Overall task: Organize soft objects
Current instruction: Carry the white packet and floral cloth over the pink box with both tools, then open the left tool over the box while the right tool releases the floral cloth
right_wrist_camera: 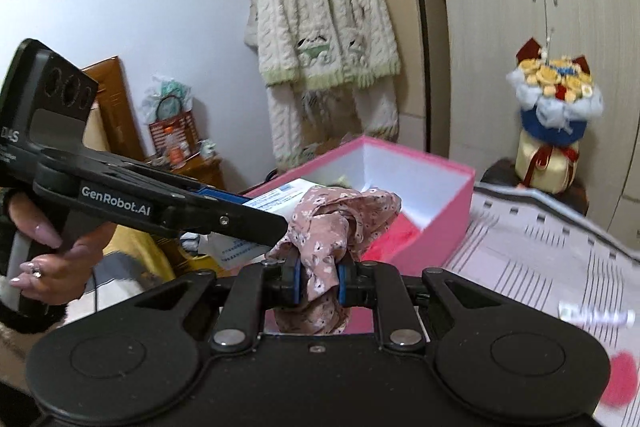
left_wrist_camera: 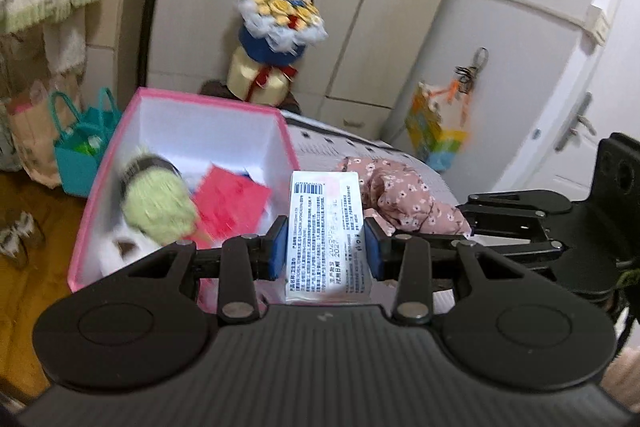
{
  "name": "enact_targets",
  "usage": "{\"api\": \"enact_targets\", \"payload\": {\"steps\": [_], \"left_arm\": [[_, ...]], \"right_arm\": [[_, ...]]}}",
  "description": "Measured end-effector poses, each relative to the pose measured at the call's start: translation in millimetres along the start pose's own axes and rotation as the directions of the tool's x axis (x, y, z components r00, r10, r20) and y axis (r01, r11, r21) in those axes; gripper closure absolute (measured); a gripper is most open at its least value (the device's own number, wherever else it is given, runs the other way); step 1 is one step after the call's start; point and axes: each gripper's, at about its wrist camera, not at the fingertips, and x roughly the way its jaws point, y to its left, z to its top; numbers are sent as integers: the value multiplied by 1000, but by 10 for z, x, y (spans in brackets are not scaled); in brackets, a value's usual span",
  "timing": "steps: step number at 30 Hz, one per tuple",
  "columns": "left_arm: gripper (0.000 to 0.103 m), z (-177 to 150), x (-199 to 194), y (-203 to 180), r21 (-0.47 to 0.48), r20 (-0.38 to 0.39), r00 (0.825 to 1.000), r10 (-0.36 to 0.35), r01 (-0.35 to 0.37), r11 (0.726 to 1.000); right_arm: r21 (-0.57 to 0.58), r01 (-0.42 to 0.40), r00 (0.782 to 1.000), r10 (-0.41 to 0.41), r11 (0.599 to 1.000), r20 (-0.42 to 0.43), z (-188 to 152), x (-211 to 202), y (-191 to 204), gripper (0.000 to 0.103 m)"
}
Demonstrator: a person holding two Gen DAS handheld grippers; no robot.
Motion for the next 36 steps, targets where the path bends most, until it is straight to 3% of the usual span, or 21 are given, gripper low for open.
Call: {"api": "enact_targets", "payload": {"steps": [4,12,17,24,27,31,36], "left_arm": [[65,170,224,164,37,-7,1000,20,-19,999],[65,520,928,642,-21,-80,994,81,-83,996],[65,664,1475,940,-107,-185,978,100,-121,987],[65,695,1834,1043,-84,-222,955,195,-218,972],[65,667,1883,1039,-63,-231,949,214,-234,970],[64,670,1864,1006,-31,-230,947,226,-239,971],[56,722,1701,994,-34,-185,956,228,-238,971]], "right_arm": [[-6,37,999,-37,999,-9,143,324,-71,84],[-91,138,986,-146,986,-83,381,1124,-231,84],[-172,188,964,-215,967,-159,449,1547,-415,84],[-366,206,936,-292,908,-196,399,1910,-334,82],[-390,201,935,-295,899,-197,370,1943,-315,74],[-366,209,947,-281,907,-157,377,1859,-328,47],[-233,166,975,-194,958,-104,383,1566,-367,45]]}}
